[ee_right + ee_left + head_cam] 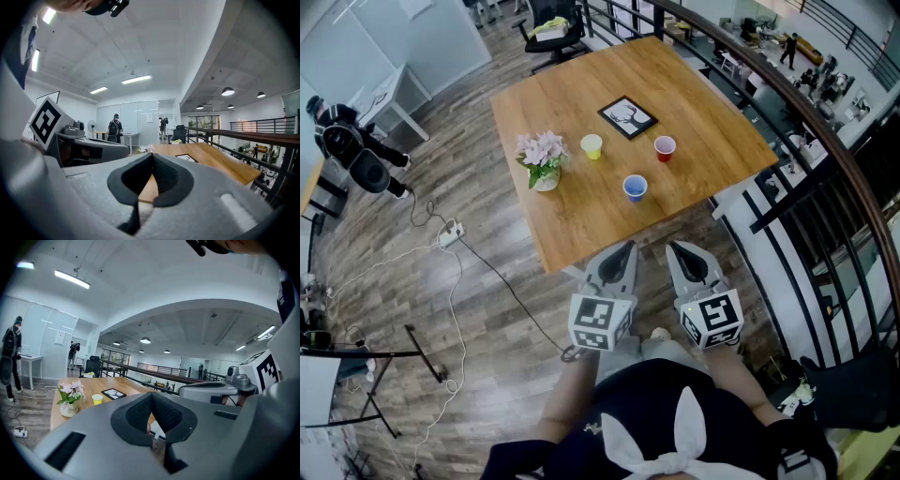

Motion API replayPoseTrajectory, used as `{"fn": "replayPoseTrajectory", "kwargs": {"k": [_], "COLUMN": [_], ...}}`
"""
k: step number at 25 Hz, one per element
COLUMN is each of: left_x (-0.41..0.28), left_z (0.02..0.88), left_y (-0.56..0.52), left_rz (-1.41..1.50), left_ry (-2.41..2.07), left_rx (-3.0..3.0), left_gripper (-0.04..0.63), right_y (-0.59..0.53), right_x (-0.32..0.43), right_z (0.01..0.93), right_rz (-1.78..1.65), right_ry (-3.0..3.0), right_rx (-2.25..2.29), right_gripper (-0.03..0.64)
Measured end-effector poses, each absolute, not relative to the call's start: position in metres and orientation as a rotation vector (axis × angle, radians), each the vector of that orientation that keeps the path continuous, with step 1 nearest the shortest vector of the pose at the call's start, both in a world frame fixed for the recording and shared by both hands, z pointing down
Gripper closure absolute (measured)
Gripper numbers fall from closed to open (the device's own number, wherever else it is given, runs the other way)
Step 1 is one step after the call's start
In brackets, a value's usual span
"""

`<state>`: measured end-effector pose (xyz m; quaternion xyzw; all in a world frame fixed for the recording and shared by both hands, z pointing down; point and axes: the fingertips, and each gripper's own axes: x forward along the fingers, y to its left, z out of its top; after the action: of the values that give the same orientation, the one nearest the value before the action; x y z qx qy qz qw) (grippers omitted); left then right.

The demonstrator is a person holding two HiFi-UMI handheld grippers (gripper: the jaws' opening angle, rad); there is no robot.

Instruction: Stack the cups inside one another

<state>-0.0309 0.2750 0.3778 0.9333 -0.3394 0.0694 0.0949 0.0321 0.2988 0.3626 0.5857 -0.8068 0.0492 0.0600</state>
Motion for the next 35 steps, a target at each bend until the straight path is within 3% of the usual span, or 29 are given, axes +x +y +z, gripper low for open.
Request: {"fn": "replayPoseTrajectory", "kwargs": {"k": [17, 35], "left_x": [-0.082, -0.037], "left_z": [0.397, 0.402], "left_y": [0.242, 0.123], "left_rz": [0.237, 0.264], "left_ry": [-0.956, -0.927], "left_rx": [2.778, 2.800], "left_gripper": [0.578, 0.578], "right_y": [0.277, 0.161], "right_x": [-0.012, 0.051], "right_z": [0.387, 0.395], "right_rz": [0.131, 0.162], "right_ry": [-2.390, -2.321], "right_rx": [1.824, 1.876], "right_gripper": [0.618, 0.617]}}
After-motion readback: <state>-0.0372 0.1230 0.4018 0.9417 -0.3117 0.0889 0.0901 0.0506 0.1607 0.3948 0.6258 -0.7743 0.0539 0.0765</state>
